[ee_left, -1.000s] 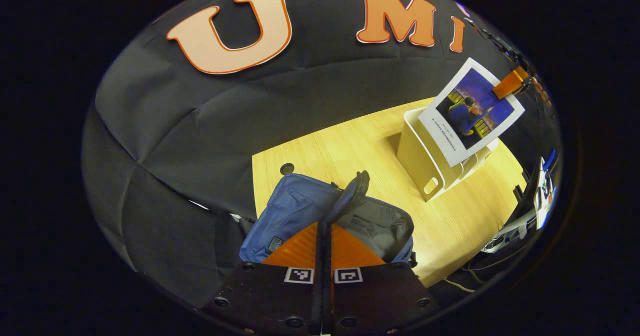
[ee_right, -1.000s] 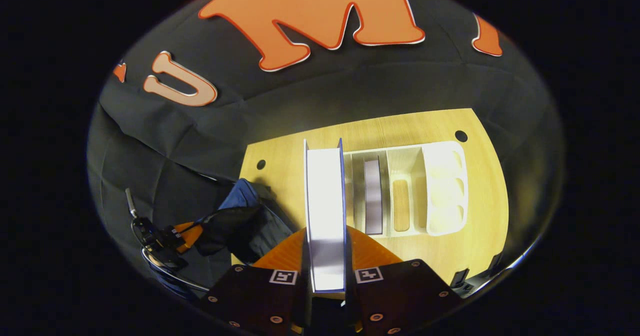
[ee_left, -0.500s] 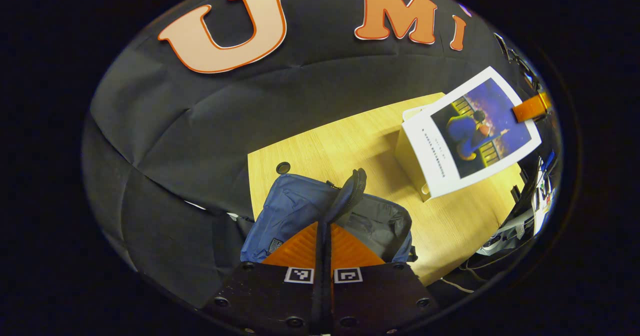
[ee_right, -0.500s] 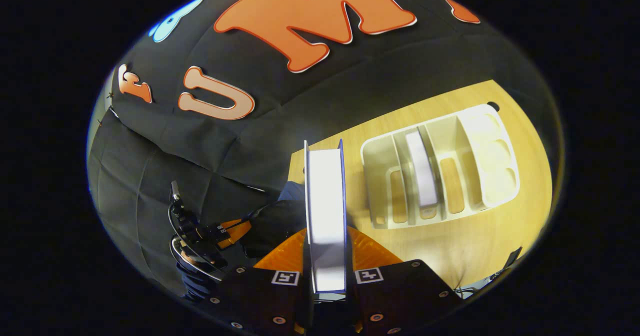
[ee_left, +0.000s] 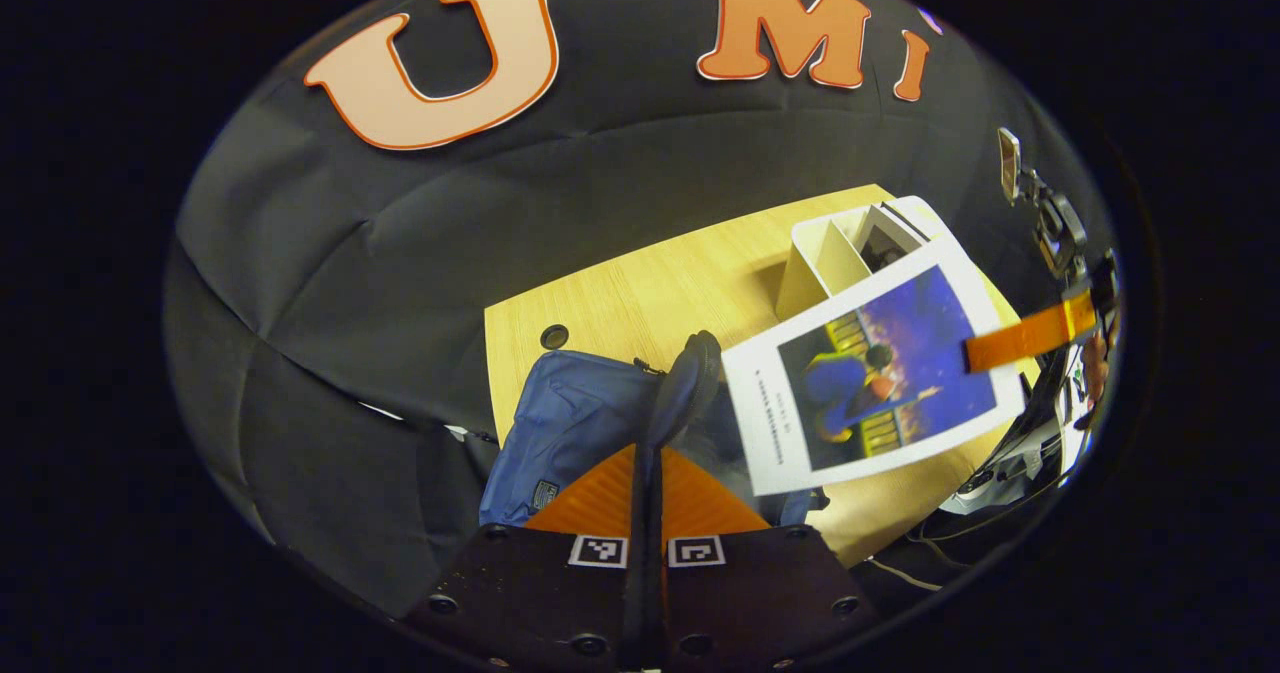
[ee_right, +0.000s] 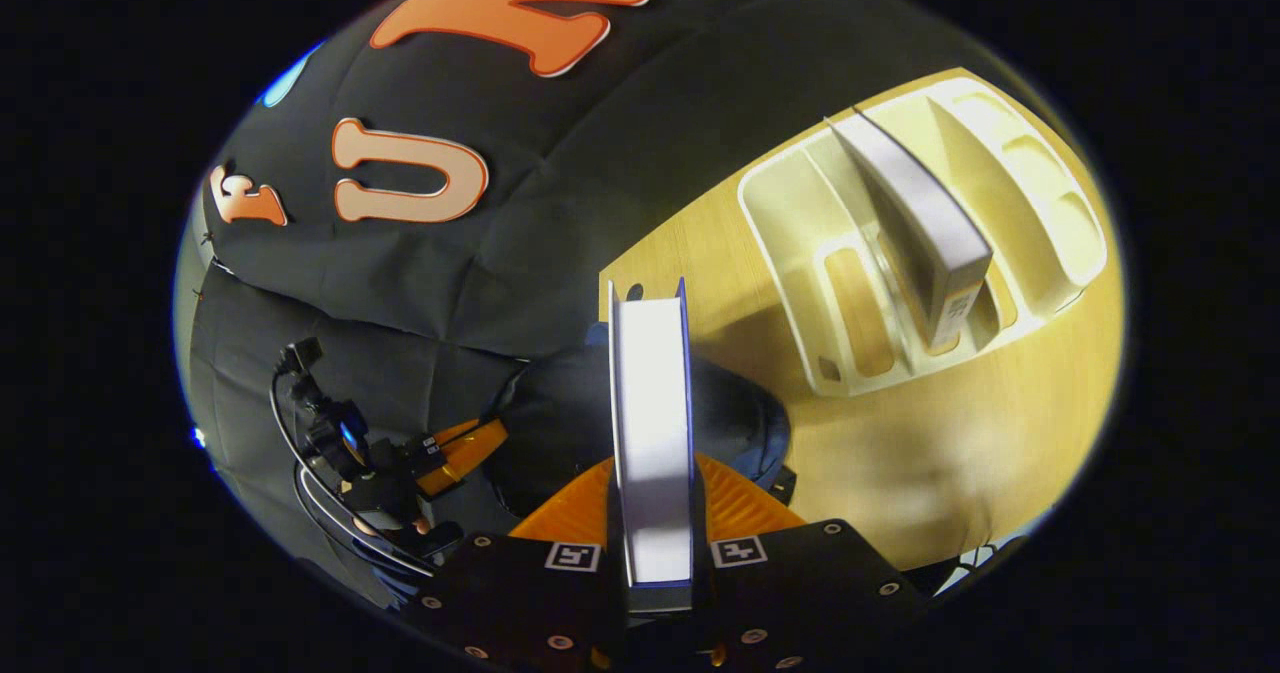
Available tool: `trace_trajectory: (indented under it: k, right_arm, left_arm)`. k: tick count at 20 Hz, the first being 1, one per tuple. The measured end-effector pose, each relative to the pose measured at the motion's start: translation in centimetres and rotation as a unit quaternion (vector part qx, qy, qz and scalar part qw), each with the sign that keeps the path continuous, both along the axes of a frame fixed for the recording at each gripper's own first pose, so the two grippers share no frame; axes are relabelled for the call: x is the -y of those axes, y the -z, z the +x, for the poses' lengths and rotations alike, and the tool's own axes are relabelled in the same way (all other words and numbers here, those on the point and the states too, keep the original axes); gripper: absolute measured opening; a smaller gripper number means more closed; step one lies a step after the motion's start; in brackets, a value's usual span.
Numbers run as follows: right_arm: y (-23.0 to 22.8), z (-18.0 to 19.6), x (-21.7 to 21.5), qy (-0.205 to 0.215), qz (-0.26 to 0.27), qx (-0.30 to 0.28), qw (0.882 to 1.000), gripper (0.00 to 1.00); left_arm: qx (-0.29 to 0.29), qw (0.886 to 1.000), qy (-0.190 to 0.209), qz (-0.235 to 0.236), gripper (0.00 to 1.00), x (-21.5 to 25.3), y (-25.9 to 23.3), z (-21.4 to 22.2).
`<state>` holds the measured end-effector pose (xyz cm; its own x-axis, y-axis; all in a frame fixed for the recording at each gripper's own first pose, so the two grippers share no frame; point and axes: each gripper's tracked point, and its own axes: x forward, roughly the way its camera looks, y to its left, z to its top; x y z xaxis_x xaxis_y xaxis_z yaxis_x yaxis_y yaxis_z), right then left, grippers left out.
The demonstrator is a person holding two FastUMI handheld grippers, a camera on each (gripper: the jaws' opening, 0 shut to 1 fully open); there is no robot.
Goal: Open the schoolbag, grab two books from the bookshelf and put them into the schoolbag.
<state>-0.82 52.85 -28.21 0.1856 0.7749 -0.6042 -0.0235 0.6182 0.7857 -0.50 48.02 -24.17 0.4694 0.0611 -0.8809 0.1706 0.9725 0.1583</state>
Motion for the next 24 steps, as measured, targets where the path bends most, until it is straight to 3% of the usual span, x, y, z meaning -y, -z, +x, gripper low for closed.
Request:
trace_trajectory:
  k: [9,14,24]
  right_arm:
    - [5.3,-2.2,-7.8,0.018,0.002,-0.03,0.999,0.25]
    - [8.2,-3.2,-12.2,0.007,0.011,-0.038,0.999,0.25]
    - [12.4,-2.5,-19.0,0.053,0.051,-0.072,0.995,0.25]
  left_arm:
    - [-0.005,1.0,0.009,-0.019,0.01,1.5,0.2,-0.4]
    - [-0.011,0.999,0.024,-0.019,0.01,2.2,0.3,-0.9]
    - [-0.014,0.999,0.039,-0.031,0.01,4.2,0.5,-1.9]
